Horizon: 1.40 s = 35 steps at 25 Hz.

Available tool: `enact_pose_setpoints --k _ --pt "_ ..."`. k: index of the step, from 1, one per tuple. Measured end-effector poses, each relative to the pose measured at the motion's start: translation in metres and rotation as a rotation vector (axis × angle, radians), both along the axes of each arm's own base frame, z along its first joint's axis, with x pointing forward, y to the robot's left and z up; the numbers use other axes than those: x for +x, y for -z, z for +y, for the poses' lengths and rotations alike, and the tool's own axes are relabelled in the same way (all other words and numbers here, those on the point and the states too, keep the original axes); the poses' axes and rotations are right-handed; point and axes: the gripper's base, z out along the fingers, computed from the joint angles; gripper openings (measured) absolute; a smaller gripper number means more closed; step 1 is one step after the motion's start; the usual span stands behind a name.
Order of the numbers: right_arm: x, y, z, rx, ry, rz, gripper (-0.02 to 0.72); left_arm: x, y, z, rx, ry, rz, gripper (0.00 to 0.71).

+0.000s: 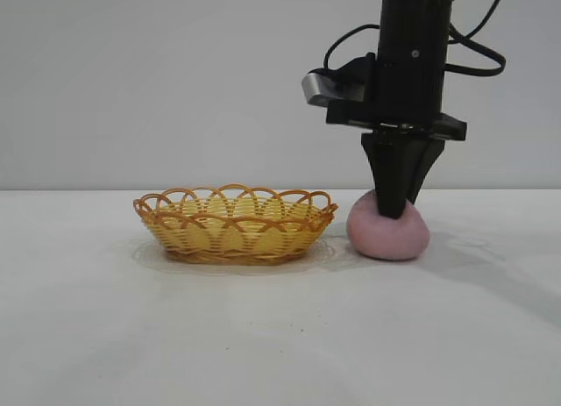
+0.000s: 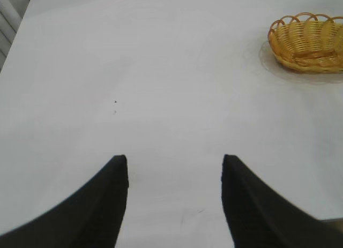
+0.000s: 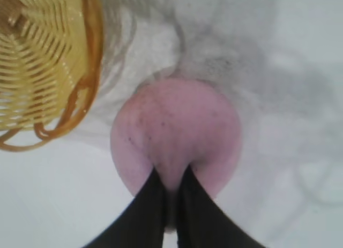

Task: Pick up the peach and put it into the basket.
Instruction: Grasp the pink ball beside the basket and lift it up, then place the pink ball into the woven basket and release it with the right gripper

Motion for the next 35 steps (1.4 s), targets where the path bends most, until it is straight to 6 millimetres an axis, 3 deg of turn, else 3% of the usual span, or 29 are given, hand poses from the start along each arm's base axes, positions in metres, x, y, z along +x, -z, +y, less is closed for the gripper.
enact_pose_setpoints --k 8,13,18,22,28,35 --pt "-0.012 -0.066 -0.006 0.035 -0.007 -0.138 0.000 0.000 0.000 0.000 0.000 0.000 0.000 0.335" --pt "-0.027 -0.089 0.009 0.060 -0.055 -0.181 0.000 0.000 0.000 0.000 0.000 0.000 0.000 0.335" --pt "-0.034 -0.094 0.043 0.086 -0.135 -0.208 0.000 0.000 0.001 0.000 0.000 0.000 0.002 0.335" --pt "-0.026 -0.092 0.065 0.129 -0.159 -0.220 0.000 0.000 0.001 0.000 0.000 0.000 0.002 0.335" --pt "-0.005 -0.074 0.087 0.185 -0.175 -0.215 0.000 0.000 0.001 0.000 0.000 0.000 0.003 0.335" --pt "-0.005 -0.046 0.107 0.180 -0.211 -0.170 0.000 0.001 0.001 0.000 0.000 0.000 0.005 0.335"
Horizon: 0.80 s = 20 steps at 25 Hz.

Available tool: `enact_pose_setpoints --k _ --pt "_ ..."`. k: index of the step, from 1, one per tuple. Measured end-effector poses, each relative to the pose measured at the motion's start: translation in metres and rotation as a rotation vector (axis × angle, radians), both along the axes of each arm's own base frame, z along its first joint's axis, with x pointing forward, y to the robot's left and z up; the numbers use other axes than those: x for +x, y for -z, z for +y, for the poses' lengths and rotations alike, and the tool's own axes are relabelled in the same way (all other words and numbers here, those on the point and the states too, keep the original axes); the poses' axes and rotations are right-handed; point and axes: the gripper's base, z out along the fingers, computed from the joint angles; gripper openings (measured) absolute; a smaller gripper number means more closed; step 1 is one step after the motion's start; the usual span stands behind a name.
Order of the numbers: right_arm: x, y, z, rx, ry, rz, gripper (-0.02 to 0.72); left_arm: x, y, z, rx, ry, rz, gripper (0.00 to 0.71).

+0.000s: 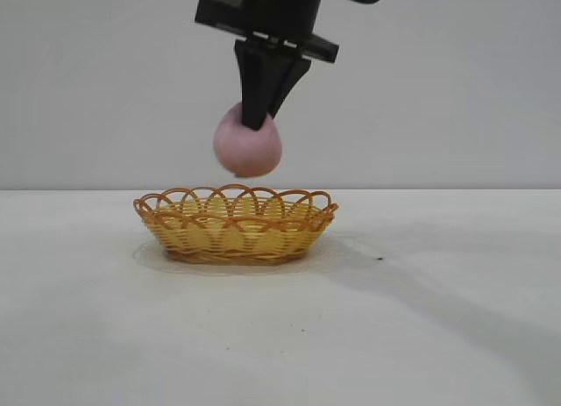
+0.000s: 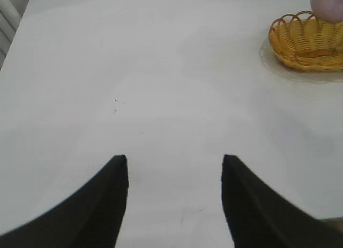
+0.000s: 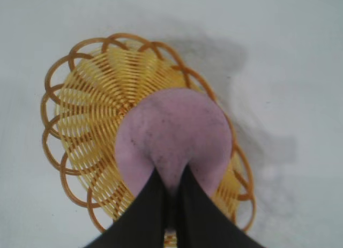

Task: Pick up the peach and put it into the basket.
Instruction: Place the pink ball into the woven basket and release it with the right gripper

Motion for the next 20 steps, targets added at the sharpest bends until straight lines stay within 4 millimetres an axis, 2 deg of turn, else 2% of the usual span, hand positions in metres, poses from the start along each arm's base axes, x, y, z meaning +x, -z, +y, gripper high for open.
enact_pose_setpoints --k 8,12,13,15,20 --pt "0.004 0.028 0.003 -0.030 -0.011 0.045 0.000 0.000 0.000 0.000 0.000 0.000 0.000 0.335" --pt "0.003 0.029 0.003 -0.028 -0.011 0.050 0.000 0.000 0.000 0.000 0.000 0.000 0.000 0.335" --pt "0.003 0.029 0.003 -0.028 -0.011 0.050 0.057 0.000 0.000 0.000 0.000 0.000 0.000 0.335" --pt "0.003 0.029 0.004 -0.024 -0.010 0.052 0.057 0.000 0.000 0.000 0.000 0.000 0.000 0.335" --pt "0.003 0.028 0.005 -0.013 -0.008 0.058 0.260 0.000 0.000 0.000 0.000 0.000 0.000 0.335"
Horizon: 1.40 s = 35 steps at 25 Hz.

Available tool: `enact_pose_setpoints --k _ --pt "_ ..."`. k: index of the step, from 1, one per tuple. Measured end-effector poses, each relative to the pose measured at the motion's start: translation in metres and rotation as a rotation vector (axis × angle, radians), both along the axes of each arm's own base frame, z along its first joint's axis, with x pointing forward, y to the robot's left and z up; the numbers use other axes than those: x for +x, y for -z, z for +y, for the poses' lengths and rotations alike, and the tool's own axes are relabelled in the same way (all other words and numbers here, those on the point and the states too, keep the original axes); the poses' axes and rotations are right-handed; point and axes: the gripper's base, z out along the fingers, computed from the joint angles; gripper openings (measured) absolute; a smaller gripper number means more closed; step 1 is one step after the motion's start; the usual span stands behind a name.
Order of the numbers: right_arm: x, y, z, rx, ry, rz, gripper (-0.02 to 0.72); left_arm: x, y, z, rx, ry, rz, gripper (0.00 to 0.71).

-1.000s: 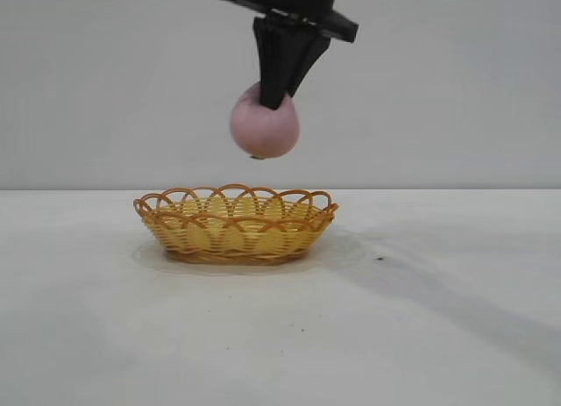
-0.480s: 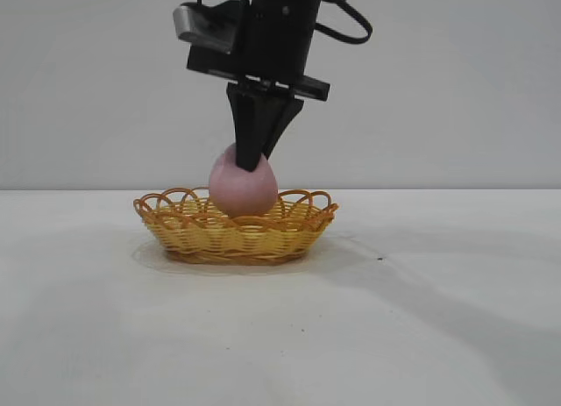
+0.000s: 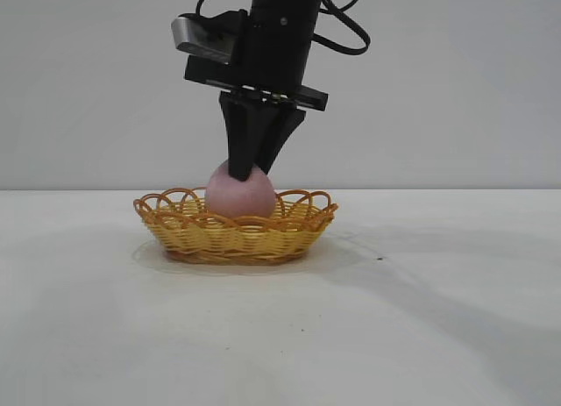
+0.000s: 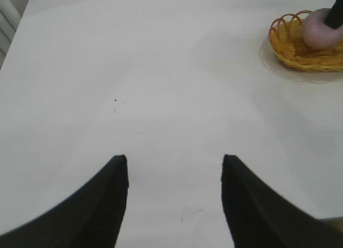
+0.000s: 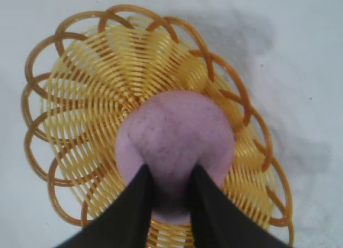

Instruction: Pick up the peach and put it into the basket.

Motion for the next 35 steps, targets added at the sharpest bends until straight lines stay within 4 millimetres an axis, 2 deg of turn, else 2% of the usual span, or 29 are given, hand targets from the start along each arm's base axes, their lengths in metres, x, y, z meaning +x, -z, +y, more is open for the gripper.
enact_pose_setpoints --k 3,12,15,16,18,23,29,35 --pt "0.000 0.000 0.000 0.003 0.001 0.002 0.355 0.000 0.000 0.000 0.000 0.000 0.000 0.335" --pt "0.002 -0.001 -0.003 -0.026 0.015 -0.022 0.342 0.000 0.000 0.000 0.000 0.000 0.000 0.335" --pt "0.004 -0.009 -0.007 -0.029 0.027 -0.043 0.342 0.000 0.000 0.000 0.000 0.000 0.000 0.335" --pt "0.005 -0.014 -0.010 -0.023 0.036 -0.049 0.382 0.000 0.000 0.000 0.000 0.000 0.000 0.335" --pt "0.011 -0.021 -0.020 -0.015 0.074 -0.056 0.368 0.000 0.000 0.000 0.000 0.000 0.000 0.335" --pt "0.038 -0.029 -0.066 -0.005 0.233 -0.059 0.368 0.000 0.000 0.000 0.000 0.000 0.000 0.335" --pt "0.071 -0.035 -0.142 -0.006 0.443 -0.061 0.368 0.000 0.000 0.000 0.000 0.000 0.000 0.335" --pt "0.090 -0.035 -0.213 -0.017 0.603 -0.063 0.368 0.000 0.000 0.000 0.000 0.000 0.000 0.335"
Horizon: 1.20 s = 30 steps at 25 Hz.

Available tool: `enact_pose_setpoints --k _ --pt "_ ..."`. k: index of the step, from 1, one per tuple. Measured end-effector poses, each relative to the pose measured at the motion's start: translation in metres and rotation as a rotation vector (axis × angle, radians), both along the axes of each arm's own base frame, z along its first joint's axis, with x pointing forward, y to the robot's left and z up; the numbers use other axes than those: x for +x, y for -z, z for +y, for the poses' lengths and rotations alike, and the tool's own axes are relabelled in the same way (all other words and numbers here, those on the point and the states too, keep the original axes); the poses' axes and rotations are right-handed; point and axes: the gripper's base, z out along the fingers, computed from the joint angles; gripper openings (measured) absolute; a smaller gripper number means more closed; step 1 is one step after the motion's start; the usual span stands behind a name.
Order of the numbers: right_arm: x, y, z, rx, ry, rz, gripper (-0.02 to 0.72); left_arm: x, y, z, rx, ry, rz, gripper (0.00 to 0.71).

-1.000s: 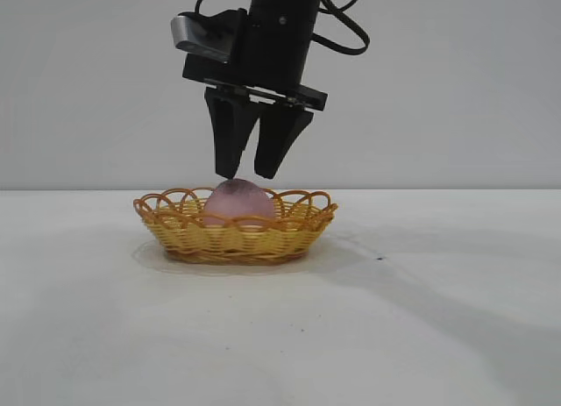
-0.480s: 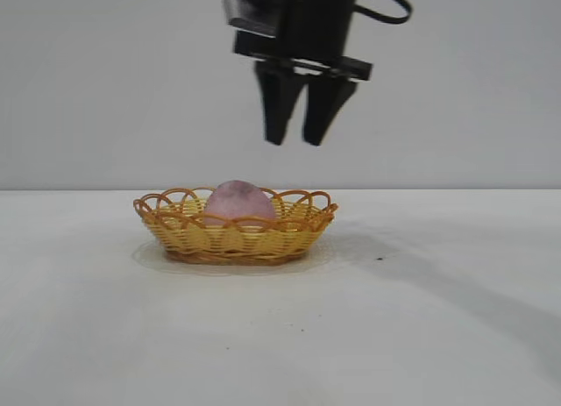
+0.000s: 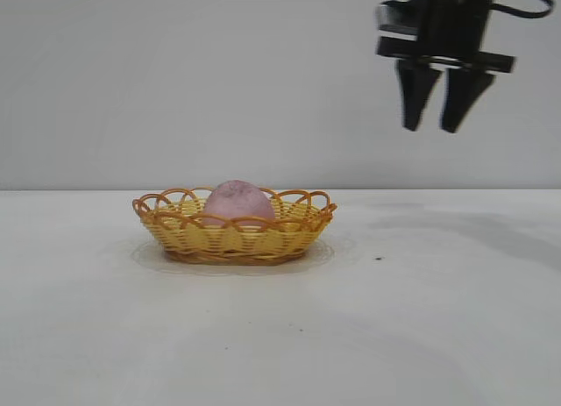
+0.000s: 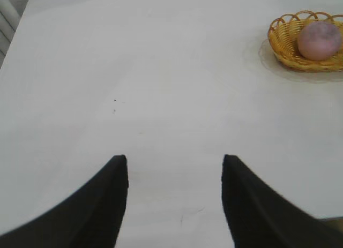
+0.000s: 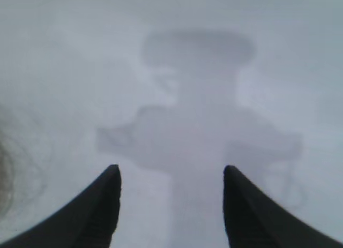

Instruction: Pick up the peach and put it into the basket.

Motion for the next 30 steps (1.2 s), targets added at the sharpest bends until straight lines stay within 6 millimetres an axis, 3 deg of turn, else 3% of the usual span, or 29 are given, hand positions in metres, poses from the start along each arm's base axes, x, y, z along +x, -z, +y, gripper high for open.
enact_pose_setpoints --k 5,8,15,21,30 --pt "0.007 -0.001 -0.054 -0.006 0.111 -0.001 0.368 0.000 0.000 0.000 0.000 0.000 0.000 0.335" --pt "0.006 -0.010 -0.074 -0.012 0.149 -0.020 0.368 0.000 0.000 0.000 0.000 0.000 0.000 0.335" --pt "-0.014 -0.071 -0.078 -0.014 0.150 -0.143 0.368 0.000 0.000 0.000 0.000 0.000 0.000 0.335" --pt "-0.063 -0.119 -0.080 -0.035 0.135 -0.200 0.368 0.000 0.000 0.000 0.000 0.000 0.000 0.335" --pt "-0.177 -0.167 -0.080 -0.041 0.133 -0.253 0.368 0.000 0.000 0.000 0.000 0.000 0.000 0.335"
